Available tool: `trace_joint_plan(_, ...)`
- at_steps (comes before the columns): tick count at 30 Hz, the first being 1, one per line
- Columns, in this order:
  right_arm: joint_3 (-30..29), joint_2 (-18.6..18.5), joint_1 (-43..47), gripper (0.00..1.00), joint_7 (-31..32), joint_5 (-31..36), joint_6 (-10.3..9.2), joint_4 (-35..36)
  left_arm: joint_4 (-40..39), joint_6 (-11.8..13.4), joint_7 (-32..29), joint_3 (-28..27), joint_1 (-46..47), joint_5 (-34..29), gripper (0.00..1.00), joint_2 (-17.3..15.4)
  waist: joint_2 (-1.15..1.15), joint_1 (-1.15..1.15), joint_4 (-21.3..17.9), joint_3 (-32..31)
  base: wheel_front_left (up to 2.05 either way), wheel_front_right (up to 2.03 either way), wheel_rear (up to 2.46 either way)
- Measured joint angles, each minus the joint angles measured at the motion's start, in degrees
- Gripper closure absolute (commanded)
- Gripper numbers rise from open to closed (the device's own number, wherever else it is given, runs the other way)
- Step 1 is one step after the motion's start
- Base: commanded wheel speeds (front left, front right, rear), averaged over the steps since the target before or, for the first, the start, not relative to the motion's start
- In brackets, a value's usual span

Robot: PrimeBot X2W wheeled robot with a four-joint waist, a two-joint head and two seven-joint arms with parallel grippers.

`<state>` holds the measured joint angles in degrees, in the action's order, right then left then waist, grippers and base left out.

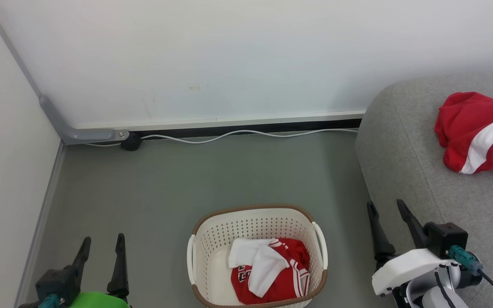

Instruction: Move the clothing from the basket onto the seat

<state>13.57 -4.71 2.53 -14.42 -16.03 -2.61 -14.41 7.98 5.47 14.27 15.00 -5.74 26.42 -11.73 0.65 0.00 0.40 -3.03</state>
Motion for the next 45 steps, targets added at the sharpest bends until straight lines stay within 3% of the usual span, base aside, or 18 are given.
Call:
trace_joint_plan(22, -1.8, -1.2, 0.3, 0.00, 0.4, 0.0, -1.03, 4.1, -1.5, -1.9, 0.0, -0.3, -1.0, -2.4, 0.00, 0.6, 0.00, 0.00, -0.7, 3.1, 0.00, 0.00, 0.00)
trace_joint_plan(29, -2.9, -2.3, -3.5, 0.00, 0.5, 0.1, -1.04, 6.5, -2.0, -3.5, 0.0, 2.7, 0.3, -3.7, 0.00, 0.6, 0.00, 0.00, -1.1, 7.0, 0.00, 0.00, 0.00)
trace_joint_plan(45, -4.3, -3.7, -16.4, 0.00, 1.4, 0.1, -0.93, 10.5, 0.5, -5.9, -2.3, 7.8, 14.1, -7.1, 0.00, 3.0, 0.00, 0.00, -3.4, 19.2, 0.00, 0.00, 0.00)
